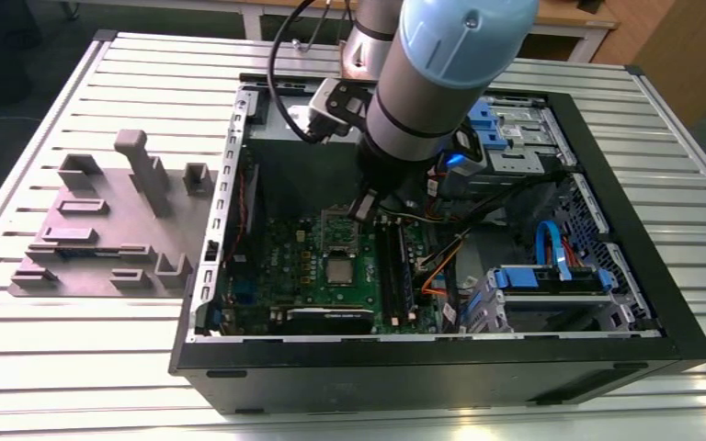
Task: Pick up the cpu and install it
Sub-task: 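Close the cpu cover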
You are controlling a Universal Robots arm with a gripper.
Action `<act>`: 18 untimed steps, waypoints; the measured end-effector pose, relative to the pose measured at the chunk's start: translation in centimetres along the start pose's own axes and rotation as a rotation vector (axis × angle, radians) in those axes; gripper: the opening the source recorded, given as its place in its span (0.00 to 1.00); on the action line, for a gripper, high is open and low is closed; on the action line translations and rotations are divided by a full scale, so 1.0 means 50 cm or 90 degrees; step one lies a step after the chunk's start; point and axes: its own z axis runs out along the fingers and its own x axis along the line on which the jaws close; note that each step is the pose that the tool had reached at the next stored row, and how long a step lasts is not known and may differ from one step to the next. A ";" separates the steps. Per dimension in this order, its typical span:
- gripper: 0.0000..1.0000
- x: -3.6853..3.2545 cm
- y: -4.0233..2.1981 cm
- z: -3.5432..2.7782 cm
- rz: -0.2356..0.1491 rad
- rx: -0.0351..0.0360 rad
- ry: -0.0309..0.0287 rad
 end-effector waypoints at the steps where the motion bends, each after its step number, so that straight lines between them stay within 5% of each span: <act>1: 0.10 0.001 0.000 0.000 0.000 0.0000 0.0000; 18: 0.10 0.005 0.003 -0.013 0.000 -0.0001 -0.0001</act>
